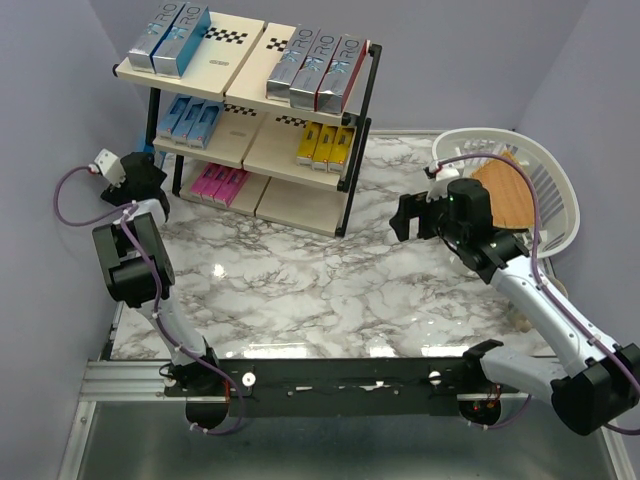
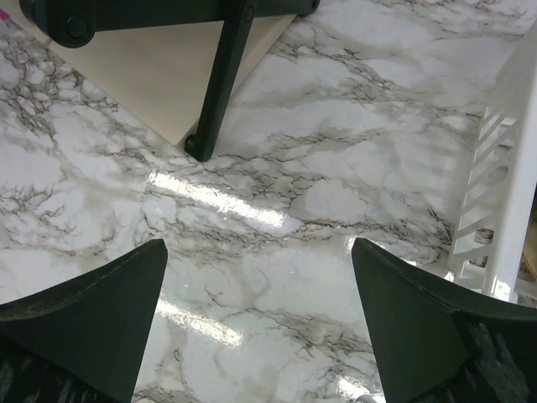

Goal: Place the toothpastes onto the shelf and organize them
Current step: Move the shelf to the center of the board.

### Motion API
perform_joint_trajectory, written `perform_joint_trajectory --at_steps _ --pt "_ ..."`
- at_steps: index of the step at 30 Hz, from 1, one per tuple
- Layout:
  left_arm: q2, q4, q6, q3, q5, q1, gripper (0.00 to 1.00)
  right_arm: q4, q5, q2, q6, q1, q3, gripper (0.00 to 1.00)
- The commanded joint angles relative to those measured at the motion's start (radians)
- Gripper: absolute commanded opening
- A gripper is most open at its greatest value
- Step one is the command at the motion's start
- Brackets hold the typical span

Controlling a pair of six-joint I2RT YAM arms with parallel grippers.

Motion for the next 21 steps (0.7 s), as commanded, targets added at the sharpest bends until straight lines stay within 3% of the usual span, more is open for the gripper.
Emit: perform_joint_trajectory --at_steps 1,9,21 --pt "-0.035 -0.076 0.280 0.050 0.001 0.012 0.99 0.011 -0.032 -0.033 0.021 -0.007 -0.021 1.00" --pt "0.016 -0.165 0.549 0.118 0.261 0.066 0.99 0.015 -0.059 -0.073 0.043 -0.006 -0.086 1.00" --pt "0.103 -0.113 0.751 0.110 0.370 0.086 0.99 0.120 -0.107 -0.157 0.095 -0.006 -0.230 1.00"
